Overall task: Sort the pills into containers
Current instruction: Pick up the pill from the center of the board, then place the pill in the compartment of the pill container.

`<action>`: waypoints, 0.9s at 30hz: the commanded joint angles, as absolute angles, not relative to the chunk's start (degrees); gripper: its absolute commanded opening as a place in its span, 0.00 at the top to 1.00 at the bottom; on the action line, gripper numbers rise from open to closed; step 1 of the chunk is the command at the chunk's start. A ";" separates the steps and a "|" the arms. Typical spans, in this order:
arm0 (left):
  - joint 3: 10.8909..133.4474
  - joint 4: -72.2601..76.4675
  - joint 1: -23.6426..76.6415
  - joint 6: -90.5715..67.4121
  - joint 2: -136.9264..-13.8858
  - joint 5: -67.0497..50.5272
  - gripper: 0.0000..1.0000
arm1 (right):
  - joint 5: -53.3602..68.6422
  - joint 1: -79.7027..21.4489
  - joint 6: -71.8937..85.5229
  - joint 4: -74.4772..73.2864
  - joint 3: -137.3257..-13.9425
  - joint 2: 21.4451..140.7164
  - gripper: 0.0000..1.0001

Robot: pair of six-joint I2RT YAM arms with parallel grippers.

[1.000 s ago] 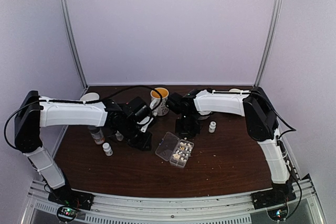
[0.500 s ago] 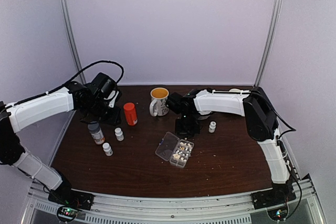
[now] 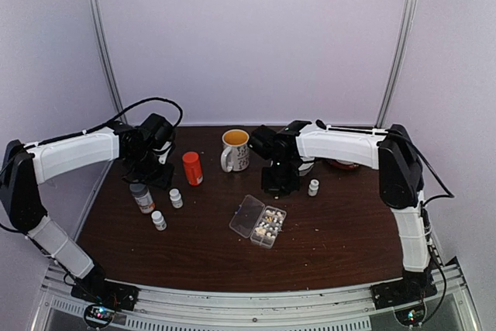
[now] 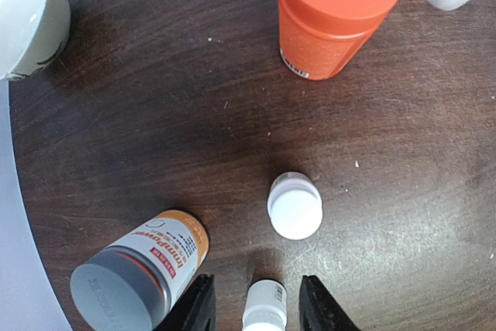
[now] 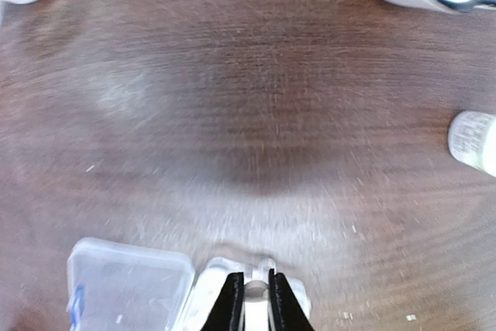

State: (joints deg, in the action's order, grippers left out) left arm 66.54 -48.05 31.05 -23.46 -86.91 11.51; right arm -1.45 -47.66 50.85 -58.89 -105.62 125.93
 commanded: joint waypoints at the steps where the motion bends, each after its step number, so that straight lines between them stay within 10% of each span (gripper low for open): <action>1: 69.19 -46.51 30.37 -21.85 -89.56 11.33 0.54 | -3.57 -49.35 50.62 -59.79 -103.29 120.66 0.91; 8: 70.37 -45.34 30.24 -21.80 -92.46 10.81 0.37 | -1.44 -51.33 51.32 -57.63 -100.30 119.06 0.91; 27: 69.97 -43.35 29.73 -21.23 -95.97 11.16 0.36 | -1.27 -52.12 50.46 -57.17 -102.45 122.77 0.79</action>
